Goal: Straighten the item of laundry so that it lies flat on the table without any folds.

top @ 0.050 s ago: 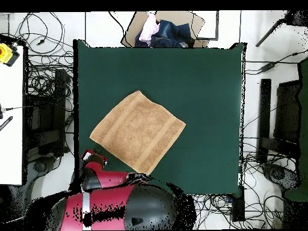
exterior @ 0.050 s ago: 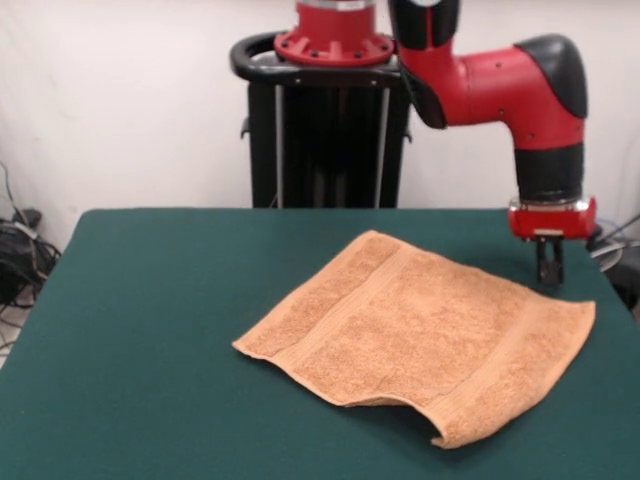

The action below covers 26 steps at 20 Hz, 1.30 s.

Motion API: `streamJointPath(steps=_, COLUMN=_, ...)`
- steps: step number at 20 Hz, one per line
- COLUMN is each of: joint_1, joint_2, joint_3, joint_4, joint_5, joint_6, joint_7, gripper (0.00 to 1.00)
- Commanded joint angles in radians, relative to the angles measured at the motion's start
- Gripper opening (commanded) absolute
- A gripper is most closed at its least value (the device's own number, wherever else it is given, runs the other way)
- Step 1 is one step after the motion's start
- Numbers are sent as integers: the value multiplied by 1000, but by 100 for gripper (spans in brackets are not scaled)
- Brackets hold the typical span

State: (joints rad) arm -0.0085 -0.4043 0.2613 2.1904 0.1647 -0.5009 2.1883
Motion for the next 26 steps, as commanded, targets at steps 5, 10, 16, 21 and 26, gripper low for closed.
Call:
streamJointPath(steps=5, joint_1=68, joint_2=-121, joint_3=-172, joint_4=14, joint_5=186, joint_6=215, joint_7=106, gripper=0)
streamJointPath(steps=10, joint_1=37, joint_2=-119, joint_3=-203, joint_4=-16, joint_5=133, joint_6=236, joint_7=100, gripper=0)
streamJointPath(steps=16, joint_1=-17, joint_2=-199, joint_3=-246, joint_4=0, joint_5=55, joint_6=314, joint_7=62, gripper=0)
streamJointPath(steps=21, joint_1=-27, joint_2=-205, joint_3=-298, joint_4=-15, joint_5=20, joint_6=319, joint_7=41, gripper=0)
streamJointPath(steps=26, joint_1=-97, joint_2=-147, joint_3=-305, joint_4=-59, joint_5=-61, joint_6=289, joint_7=16, gripper=0)
